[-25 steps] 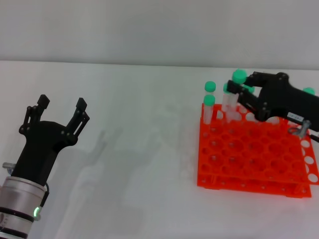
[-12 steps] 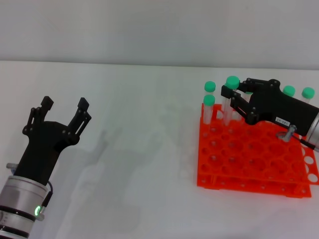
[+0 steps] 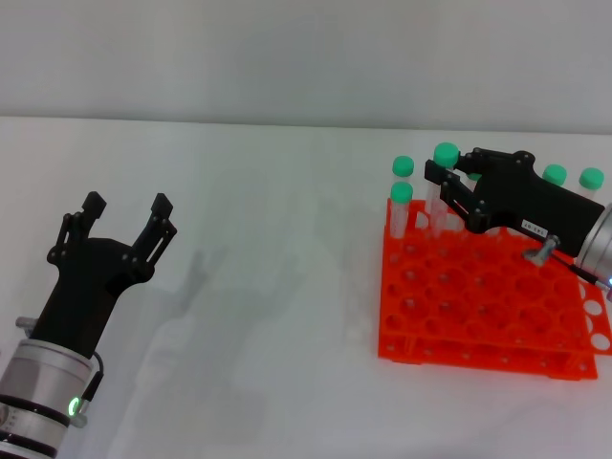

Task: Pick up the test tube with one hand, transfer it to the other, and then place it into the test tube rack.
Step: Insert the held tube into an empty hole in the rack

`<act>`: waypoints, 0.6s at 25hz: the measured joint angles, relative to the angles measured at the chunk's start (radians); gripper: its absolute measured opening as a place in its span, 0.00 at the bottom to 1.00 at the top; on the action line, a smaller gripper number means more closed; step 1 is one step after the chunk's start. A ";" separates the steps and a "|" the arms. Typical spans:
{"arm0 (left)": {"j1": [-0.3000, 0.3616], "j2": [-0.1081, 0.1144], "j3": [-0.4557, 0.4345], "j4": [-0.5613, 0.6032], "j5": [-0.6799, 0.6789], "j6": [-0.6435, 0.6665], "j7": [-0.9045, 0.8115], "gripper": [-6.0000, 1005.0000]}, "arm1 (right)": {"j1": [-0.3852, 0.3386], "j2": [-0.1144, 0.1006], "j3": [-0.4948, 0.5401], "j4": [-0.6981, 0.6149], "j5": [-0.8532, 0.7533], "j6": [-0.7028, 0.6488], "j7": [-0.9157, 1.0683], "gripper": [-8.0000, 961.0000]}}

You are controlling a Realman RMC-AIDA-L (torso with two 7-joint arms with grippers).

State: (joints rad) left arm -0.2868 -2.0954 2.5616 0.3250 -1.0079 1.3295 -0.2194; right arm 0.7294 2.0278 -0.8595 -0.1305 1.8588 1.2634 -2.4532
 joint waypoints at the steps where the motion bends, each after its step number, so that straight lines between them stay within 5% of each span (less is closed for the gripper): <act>1: 0.000 0.000 0.000 0.000 0.000 0.000 0.000 0.89 | 0.000 0.000 0.000 0.000 0.000 -0.003 0.000 0.25; 15: 0.000 0.000 -0.004 -0.002 0.000 -0.001 0.000 0.89 | 0.014 0.000 0.002 0.059 0.021 -0.037 -0.068 0.29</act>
State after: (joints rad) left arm -0.2869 -2.0955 2.5581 0.3230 -1.0078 1.3282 -0.2194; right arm 0.7433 2.0278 -0.8574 -0.0720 1.8802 1.2263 -2.5217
